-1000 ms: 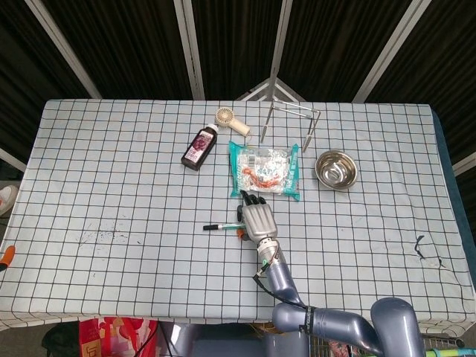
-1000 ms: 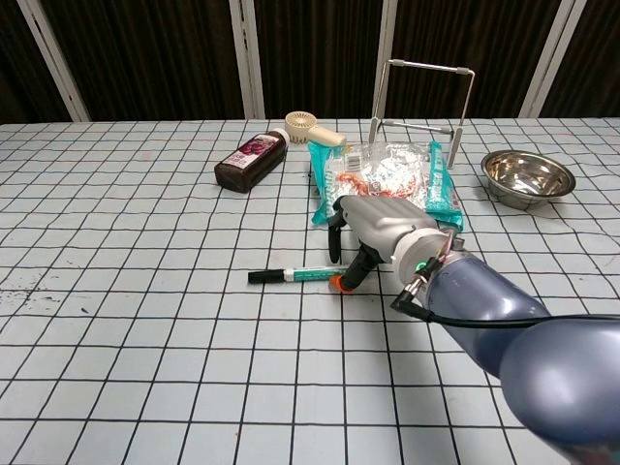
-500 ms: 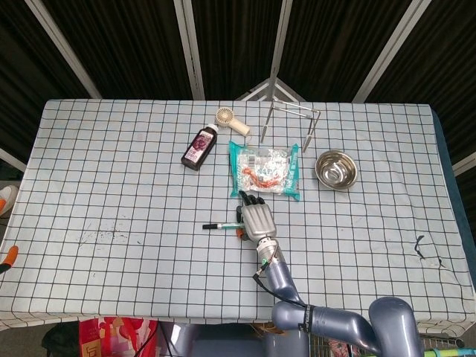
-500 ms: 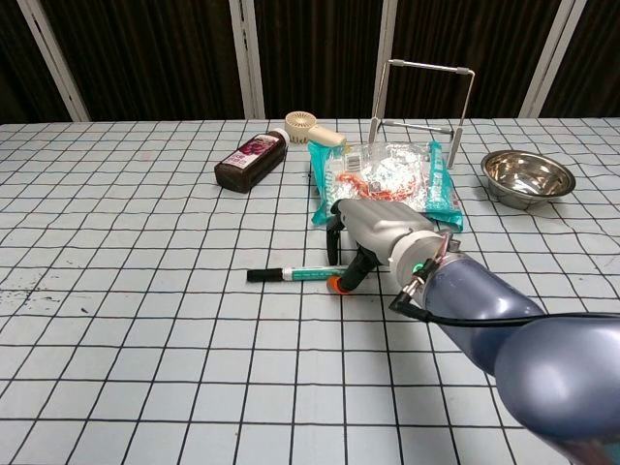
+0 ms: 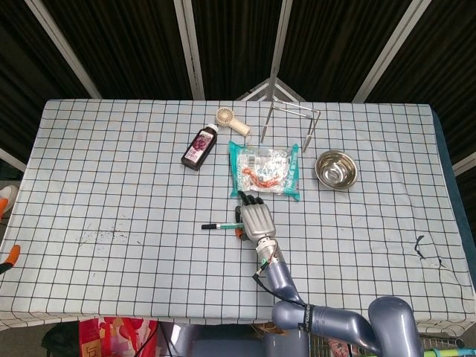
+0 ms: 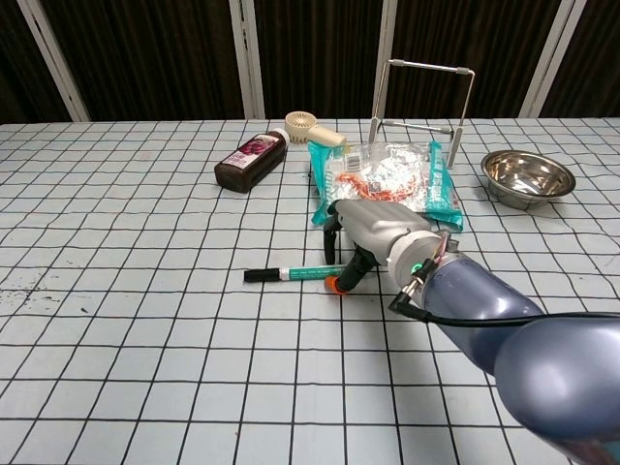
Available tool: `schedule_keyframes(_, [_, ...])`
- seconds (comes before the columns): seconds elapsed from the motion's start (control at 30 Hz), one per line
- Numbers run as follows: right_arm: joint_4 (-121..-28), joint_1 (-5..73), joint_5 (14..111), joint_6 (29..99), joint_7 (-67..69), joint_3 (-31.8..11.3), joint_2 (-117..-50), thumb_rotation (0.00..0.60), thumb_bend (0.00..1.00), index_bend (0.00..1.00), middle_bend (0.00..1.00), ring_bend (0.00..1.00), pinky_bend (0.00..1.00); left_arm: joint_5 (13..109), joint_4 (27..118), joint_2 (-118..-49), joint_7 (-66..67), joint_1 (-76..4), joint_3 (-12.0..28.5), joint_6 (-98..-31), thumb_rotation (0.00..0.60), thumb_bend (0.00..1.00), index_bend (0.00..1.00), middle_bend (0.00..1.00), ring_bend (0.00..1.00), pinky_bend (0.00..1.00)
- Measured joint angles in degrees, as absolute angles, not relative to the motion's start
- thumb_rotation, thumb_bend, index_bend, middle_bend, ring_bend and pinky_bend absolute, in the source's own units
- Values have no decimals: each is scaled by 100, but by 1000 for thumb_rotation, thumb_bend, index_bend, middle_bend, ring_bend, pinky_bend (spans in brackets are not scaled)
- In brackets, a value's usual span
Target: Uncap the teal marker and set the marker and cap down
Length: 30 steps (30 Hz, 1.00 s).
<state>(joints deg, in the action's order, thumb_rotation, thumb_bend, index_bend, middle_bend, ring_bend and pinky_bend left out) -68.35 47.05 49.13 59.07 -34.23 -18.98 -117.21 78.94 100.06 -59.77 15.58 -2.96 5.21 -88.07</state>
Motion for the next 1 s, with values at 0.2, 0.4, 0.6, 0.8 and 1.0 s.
schedule_keyframes(0.2, [-6941,4659,5061,5950,-3225,-1887,-11664,600,465,754,99,184,190,7883,10019,-5973,1543,-283,526,-8835,600,443,83,0,0,0])
schedule_keyframes(0.4, [-7266,4562,5160,6063,-3138,-1884,-11472,600,466,757,99,184,190,7924,9997,-5987,1518,-296,520,-8828,600,443,83,0,0,0])
schedule_keyframes(0.6, [-7869,4416,5218,6186,-3020,-1922,-11128,600,471,764,101,184,190,8080,9999,-6027,1469,-317,517,-8882,600,442,98,0,0,0])
schedule_keyframes(0.8, [-8679,4212,5393,6405,-2937,-1909,-10603,600,471,764,102,184,190,8272,10040,-6107,1390,-364,522,-8944,600,443,111,0,0,0])
schedule_keyframes(1.0, [-9627,4003,5550,6625,-2870,-1885,-10062,600,471,764,101,185,190,8585,10112,-6284,1366,-449,505,-8971,600,442,122,0,0,0])
